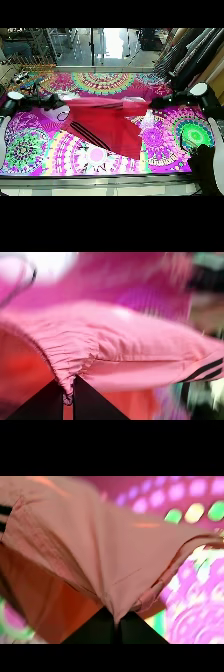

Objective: Fold the clothes and pants, and hang the long-sleeved shirts on hangers.

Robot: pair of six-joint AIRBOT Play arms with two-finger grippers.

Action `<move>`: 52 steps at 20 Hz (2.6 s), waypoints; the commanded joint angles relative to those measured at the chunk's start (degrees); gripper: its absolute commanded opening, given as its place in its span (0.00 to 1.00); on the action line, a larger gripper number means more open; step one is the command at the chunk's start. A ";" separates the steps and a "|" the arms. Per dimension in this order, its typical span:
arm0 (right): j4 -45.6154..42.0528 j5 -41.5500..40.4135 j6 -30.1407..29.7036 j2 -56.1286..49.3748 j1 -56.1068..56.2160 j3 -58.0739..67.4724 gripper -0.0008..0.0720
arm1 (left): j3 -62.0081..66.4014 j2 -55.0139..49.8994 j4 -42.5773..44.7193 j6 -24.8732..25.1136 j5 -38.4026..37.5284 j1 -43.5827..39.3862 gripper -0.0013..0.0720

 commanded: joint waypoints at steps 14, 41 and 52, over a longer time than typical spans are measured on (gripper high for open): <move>-0.90 -4.42 5.70 13.03 9.40 -40.65 0.72 | 3.56 -4.85 25.46 -8.04 -25.90 4.26 0.88; -18.91 -22.27 12.31 12.50 16.37 -9.97 0.03 | 0.83 -11.52 16.35 7.82 -8.74 -23.37 0.03; -14.84 -15.50 14.45 -17.05 48.02 7.78 0.59 | 1.70 12.11 16.33 6.86 -14.69 -7.21 0.03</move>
